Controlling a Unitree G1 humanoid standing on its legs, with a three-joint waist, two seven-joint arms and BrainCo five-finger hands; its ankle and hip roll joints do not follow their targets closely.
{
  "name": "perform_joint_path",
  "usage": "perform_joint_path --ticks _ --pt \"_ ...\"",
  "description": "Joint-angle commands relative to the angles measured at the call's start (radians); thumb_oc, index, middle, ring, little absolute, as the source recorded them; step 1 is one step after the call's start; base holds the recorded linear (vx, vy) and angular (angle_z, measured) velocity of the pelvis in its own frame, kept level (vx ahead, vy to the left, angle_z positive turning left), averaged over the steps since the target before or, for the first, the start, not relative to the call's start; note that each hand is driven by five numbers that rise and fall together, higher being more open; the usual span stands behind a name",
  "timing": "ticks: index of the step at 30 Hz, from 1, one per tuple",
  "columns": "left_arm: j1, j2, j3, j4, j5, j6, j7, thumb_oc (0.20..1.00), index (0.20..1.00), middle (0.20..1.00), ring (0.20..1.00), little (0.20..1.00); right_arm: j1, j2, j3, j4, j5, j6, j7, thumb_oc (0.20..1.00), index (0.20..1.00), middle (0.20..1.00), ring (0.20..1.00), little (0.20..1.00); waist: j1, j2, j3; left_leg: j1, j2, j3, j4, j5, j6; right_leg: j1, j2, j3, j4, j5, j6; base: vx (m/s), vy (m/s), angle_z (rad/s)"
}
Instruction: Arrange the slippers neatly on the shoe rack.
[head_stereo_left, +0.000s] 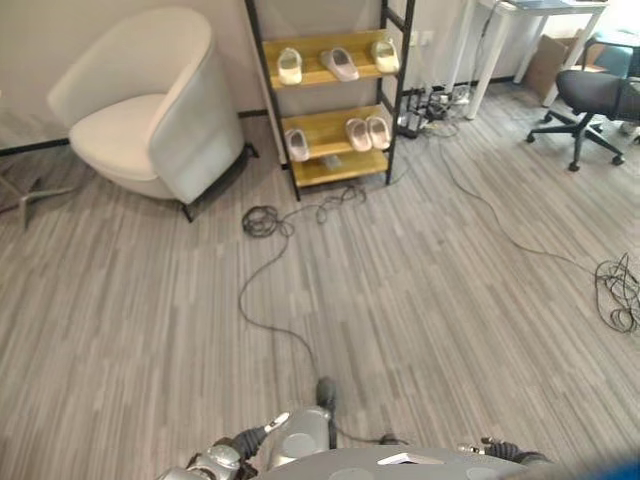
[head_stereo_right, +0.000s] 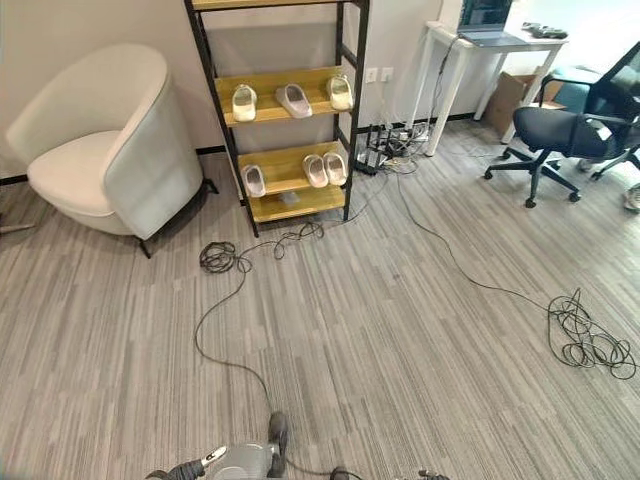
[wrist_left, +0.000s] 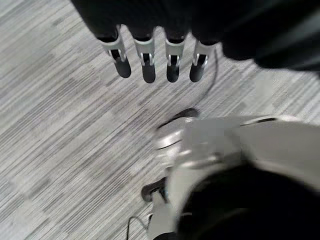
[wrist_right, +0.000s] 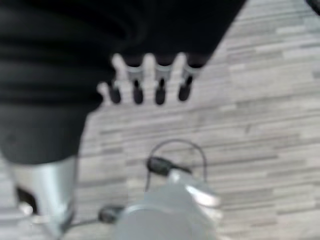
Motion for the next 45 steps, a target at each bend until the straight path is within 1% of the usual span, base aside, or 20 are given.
perform_joint_path --ticks 1,2,3,4,6,10,12,13,14,19,20,23,24,26,30,34,35,36,41,45 --pt "-0.037 0.011 -0.027 -0.032 0.027 -0.015 0.01 1.0 1.0 1.0 1.0 1.0 -0.031 0.001 -0.016 -0.071 -0.031 -0.017 -0.001 1.0 1.0 1.0 1.0 1.0 0.007 -0.057 -0.009 -0.077 -0.101 -0.014 0.132 -0.056 0.122 0.041 -0.02 -0.009 0.322 0.101 0.164 0.15 0.096 -0.12" --pt "-0.038 0.011 -0.027 -0.032 0.027 -0.014 0.01 1.0 1.0 1.0 1.0 1.0 -0.031 0.001 -0.016 -0.07 -0.031 -0.017 -0.001 1.0 1.0 1.0 1.0 1.0 0.009 -0.055 -0.011 -0.079 -0.098 -0.014 0.13 -0.053 0.122 0.038 -0.017 -0.008 0.319 0.105 0.163 0.3 0.215 -0.05" --pt "-0.056 0.011 -0.043 -0.057 0.032 -0.017 0.024 1.0 1.0 1.0 1.0 1.0 -0.048 -0.001 -0.01 -0.091 -0.041 -0.017 -0.006 1.0 1.0 1.0 1.0 1.0 -0.024 -0.032 0.014 -0.025 -0.107 -0.038 0.111 -0.074 0.146 -0.033 -0.028 0.008 0.506 0.233 0.2 0.14 0.115 0.14" --pt "-0.057 0.011 -0.043 -0.057 0.032 -0.017 0.024 1.0 1.0 1.0 1.0 1.0 -0.049 -0.001 -0.01 -0.091 -0.041 -0.017 -0.006 1.0 1.0 1.0 1.0 1.0 -0.023 -0.029 0.012 -0.028 -0.104 -0.038 0.11 -0.072 0.144 -0.036 -0.024 0.008 0.503 0.238 0.199 0.35 0.225 0.14" --pt "-0.082 0.015 -0.062 -0.078 0.031 -0.018 0.04 1.0 1.0 1.0 1.0 1.0 -0.073 -0.007 -0.013 -0.125 -0.047 -0.026 -0.015 1.0 1.0 1.0 1.0 1.0 -0.056 0.039 0.033 0.062 -0.075 -0.074 0.064 -0.084 0.156 -0.182 -0.01 -0.029 0.685 0.255 0.187 0.4 0.171 0.36" --pt "-0.108 0.008 -0.083 -0.079 0.045 -0.026 0.046 1.0 1.0 1.0 1.0 1.0 -0.078 -0.012 -0.007 -0.135 -0.049 -0.031 -0.02 1.0 1.0 1.0 1.0 1.0 -0.099 0.058 0.049 0.161 -0.088 -0.133 0.038 -0.125 0.131 -0.276 -0.075 -0.068 0.502 0.087 0.123 0.41 -0.031 0.29" --pt "-0.109 0.004 -0.092 -0.071 0.053 -0.03 0.048 1.0 1.0 1.0 1.0 1.0 -0.078 -0.013 -0.006 -0.131 -0.054 -0.031 -0.02 1.0 1.0 1.0 1.0 1.0 -0.113 0.054 0.054 0.186 -0.091 -0.154 0.041 -0.149 0.118 -0.297 -0.104 -0.054 0.392 0.09 0.113 0.4 -0.184 0.66" --pt "-0.108 -0.001 -0.102 -0.051 0.068 -0.034 0.05 1.0 1.0 1.0 1.0 1.0 -0.073 -0.018 -0.014 -0.12 -0.048 -0.027 -0.013 1.0 1.0 1.0 1.0 1.0 -0.135 0.039 0.057 0.242 -0.098 -0.193 0.038 -0.201 0.09 -0.323 -0.15 0.018 0.162 0.138 0.123 0.54 -0.296 0.6" --pt "-0.102 0.002 -0.096 -0.025 0.072 -0.034 0.055 1.0 1.0 1.0 1.0 1.0 -0.067 -0.017 -0.018 -0.103 -0.05 -0.018 -0.003 1.0 1.0 1.0 1.0 1.0 -0.148 0.031 0.06 0.267 -0.093 -0.216 0.037 -0.223 0.083 -0.353 -0.173 0.071 0.09 0.189 0.136 0.55 -0.291 0.42" --pt "-0.065 0.005 -0.08 0.022 0.102 -0.024 0.049 1.0 1.0 1.0 1.0 1.0 -0.024 -0.005 -0.017 -0.056 -0.084 -0.003 0.018 1.0 1.0 1.0 1.0 1.0 -0.154 0.021 0.03 0.356 -0.037 -0.243 0.018 -0.257 0.049 -0.359 -0.176 0.042 0.051 0.239 0.167 0.42 -0.307 0.46" --pt "-0.037 0.005 -0.08 0.027 0.12 -0.024 0.041 1.0 1.0 1.0 1.0 1.0 -0.006 -0.003 -0.018 -0.041 -0.092 -0.001 0.026 1.0 1.0 1.0 1.0 1.0 -0.154 0.009 0.0 0.383 -0.005 -0.265 0.026 -0.255 0.029 -0.343 -0.133 0.079 0.096 0.242 0.151 0.39 -0.393 0.63" --pt "-0.017 0.004 -0.069 0.025 0.111 -0.024 0.039 1.0 1.0 1.0 1.0 1.0 0.004 -0.009 -0.019 -0.026 -0.082 0.0 0.027 1.0 1.0 1.0 1.0 1.0 -0.149 0.018 -0.017 0.377 0.058 -0.277 0.07 -0.207 -0.004 -0.323 -0.081 0.063 0.125 0.207 0.129 0.28 -0.355 0.57" --pt "-0.011 -0.004 -0.06 0.017 0.091 -0.023 0.034 1.0 1.0 1.0 1.0 1.0 0.008 -0.011 -0.019 -0.027 -0.077 -0.001 0.023 1.0 1.0 1.0 1.0 1.0 -0.139 0.016 -0.018 0.295 0.104 -0.265 0.236 -0.09 -0.028 -0.277 -0.054 0.043 0.125 0.167 0.091 0.28 -0.548 0.05" --pt "-0.017 -0.004 -0.062 -0.004 0.068 -0.017 0.036 1.0 1.0 1.0 1.0 1.0 0.004 -0.023 -0.021 -0.035 -0.057 -0.002 0.008 1.0 1.0 1.0 1.0 1.0 -0.126 -0.011 0.011 0.153 0.131 -0.27 0.483 0.037 -0.015 -0.215 -0.04 0.024 0.116 0.132 0.042 0.18 -0.517 0.13" --pt "-0.033 0.0 -0.065 -0.051 0.045 -0.016 0.043 1.0 1.0 1.0 1.0 1.0 -0.027 -0.064 -0.011 -0.055 -0.062 -0.006 -0.015 1.0 1.0 1.0 1.0 1.0 -0.094 -0.043 0.055 0.047 0.168 -0.171 0.633 0.031 0.018 -0.142 -0.023 -0.005 0.117 0.088 -0.001 0.16 -0.328 0.09" --pt "-0.046 0.001 -0.07 -0.065 0.046 -0.025 0.046 1.0 1.0 1.0 1.0 1.0 -0.062 -0.091 0.005 -0.079 -0.073 -0.018 -0.032 1.0 1.0 1.0 1.0 1.0 -0.049 -0.055 0.072 -0.08 0.086 -0.087 0.521 -0.032 0.02 -0.061 -0.01 -0.02 0.105 0.05 0.011 0.28 -0.105 0.21" --pt "-0.049 0.005 -0.065 -0.063 0.039 -0.029 0.046 1.0 1.0 1.0 1.0 1.0 -0.076 -0.085 0.032 -0.098 -0.08 -0.027 -0.042 1.0 1.0 1.0 1.0 1.0 -0.013 -0.051 0.075 -0.129 0.037 -0.046 0.333 -0.024 0.033 -0.005 0.019 -0.018 0.089 0.023 0.023 0.4 -0.001 0.25" --pt "-0.051 0.01 -0.063 -0.06 0.041 -0.029 0.048 1.0 1.0 1.0 1.0 1.0 -0.081 -0.079 0.049 -0.103 -0.09 -0.031 -0.046 1.0 1.0 1.0 1.0 1.0 0.009 -0.04 0.07 -0.139 0.015 -0.049 0.205 0.035 0.03 0.029 0.044 -0.008 0.079 0.006 0.025 0.4 -0.001 0.23" --pt "-0.045 0.02 -0.038 -0.019 0.069 -0.015 0.045 1.0 1.0 1.0 1.0 1.0 -0.1 -0.043 0.105 -0.097 -0.14 -0.026 -0.04 1.0 1.0 1.0 1.0 1.0 0.078 -0.034 0.031 -0.156 -0.013 -0.027 -0.063 0.122 0.02 0.146 0.083 0.039 0.051 -0.055 0.033 0.44 0.071 -0.15" --pt "-0.03 0.044 -0.006 0.0 0.076 -0.006 0.056 1.0 1.0 1.0 1.0 1.0 -0.091 -0.01 0.102 -0.104 -0.134 -0.025 -0.036 1.0 1.0 1.0 1.0 1.0 0.071 -0.055 -0.018 -0.131 -0.022 -0.006 -0.057 0.165 0.036 0.171 0.065 0.046 0.042 -0.06 0.054 0.37 0.152 -0.38"
